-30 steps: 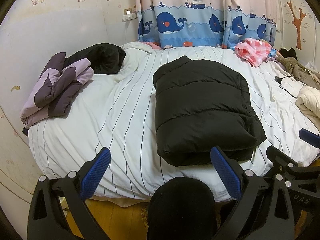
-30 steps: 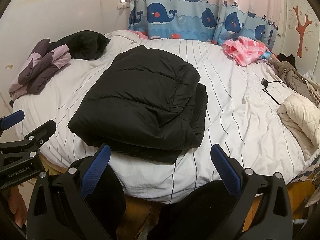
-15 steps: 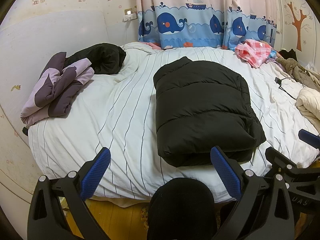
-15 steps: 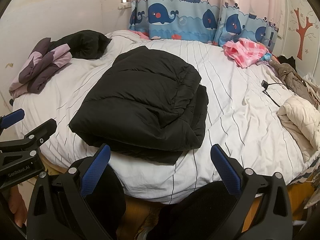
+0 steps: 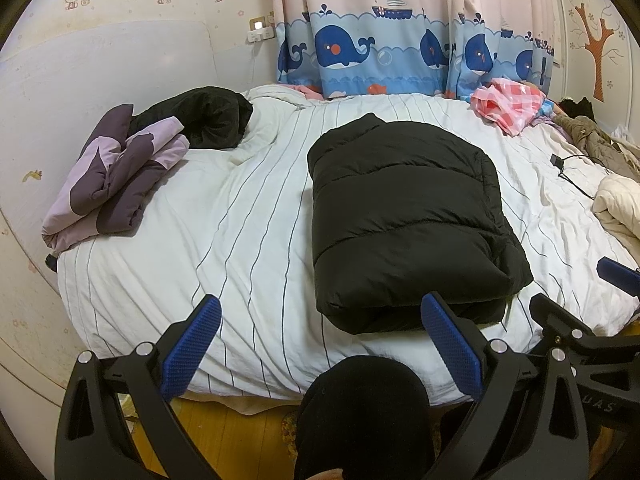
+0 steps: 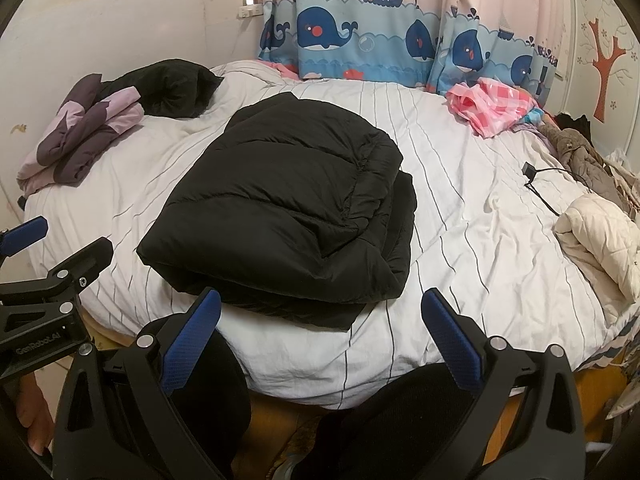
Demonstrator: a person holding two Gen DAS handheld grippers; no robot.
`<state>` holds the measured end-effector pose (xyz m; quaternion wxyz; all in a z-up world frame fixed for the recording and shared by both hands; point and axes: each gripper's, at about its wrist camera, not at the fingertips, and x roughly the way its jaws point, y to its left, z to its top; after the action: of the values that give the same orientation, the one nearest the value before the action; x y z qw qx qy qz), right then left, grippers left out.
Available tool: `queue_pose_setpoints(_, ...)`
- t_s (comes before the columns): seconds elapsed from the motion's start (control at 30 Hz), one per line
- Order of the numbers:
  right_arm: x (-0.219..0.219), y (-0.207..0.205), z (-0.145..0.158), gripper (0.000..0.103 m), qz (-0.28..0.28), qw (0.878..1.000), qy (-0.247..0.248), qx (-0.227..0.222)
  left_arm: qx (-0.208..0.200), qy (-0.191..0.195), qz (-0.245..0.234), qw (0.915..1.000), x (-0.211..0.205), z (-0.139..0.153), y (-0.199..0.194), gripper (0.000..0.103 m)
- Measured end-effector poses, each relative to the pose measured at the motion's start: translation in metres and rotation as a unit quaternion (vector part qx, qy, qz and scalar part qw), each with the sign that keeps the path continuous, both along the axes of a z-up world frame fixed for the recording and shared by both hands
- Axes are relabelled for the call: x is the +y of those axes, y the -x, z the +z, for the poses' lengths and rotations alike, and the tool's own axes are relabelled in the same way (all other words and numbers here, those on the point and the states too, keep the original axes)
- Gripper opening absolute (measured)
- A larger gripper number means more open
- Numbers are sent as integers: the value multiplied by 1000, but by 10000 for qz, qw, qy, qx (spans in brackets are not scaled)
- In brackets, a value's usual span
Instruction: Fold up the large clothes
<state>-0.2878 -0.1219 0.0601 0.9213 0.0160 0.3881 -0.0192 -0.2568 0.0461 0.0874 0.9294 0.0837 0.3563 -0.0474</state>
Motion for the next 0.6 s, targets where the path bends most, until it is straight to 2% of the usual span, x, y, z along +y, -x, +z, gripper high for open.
queue_pose_setpoints(0.6, -2, -2, 2, 97, 37, 10000, 22, 53, 4, -36, 12, 10000, -2, -1, 0, 96)
